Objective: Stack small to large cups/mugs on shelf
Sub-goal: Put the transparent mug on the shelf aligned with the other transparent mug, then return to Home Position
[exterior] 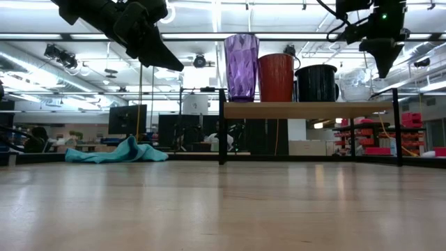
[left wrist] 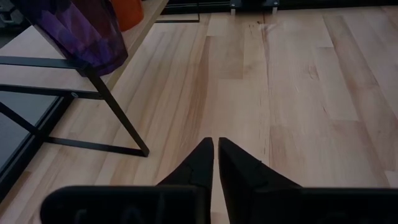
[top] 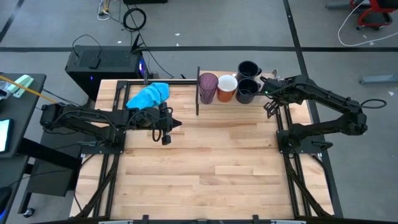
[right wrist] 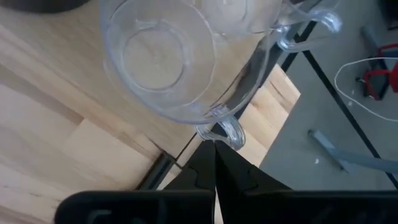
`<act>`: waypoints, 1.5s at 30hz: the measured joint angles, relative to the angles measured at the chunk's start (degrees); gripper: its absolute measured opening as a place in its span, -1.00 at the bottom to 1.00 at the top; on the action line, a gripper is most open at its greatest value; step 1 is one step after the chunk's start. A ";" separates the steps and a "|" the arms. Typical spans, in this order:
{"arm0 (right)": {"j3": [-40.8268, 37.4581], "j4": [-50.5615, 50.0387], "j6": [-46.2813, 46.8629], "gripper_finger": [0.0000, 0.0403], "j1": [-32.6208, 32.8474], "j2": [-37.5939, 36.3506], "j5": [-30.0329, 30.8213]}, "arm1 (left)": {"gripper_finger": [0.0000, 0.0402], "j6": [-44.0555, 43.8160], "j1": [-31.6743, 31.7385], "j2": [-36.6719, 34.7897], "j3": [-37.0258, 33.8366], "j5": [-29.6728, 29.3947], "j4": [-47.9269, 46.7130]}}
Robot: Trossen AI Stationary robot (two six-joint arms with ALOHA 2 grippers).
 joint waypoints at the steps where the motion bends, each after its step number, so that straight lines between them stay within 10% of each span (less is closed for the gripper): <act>1: 0.00 0.00 0.26 -0.97 0.00 0.00 0.43 | -0.83 0.00 0.00 0.00 0.00 0.00 0.00; 35: -0.04 -0.01 5.53 -0.97 -1.20 0.54 9.90 | -0.84 -0.02 0.01 0.00 0.00 0.00 0.03; 45: -0.04 0.02 5.73 -0.97 -1.01 -0.17 2.19 | -0.85 0.06 0.00 0.00 0.00 0.00 0.04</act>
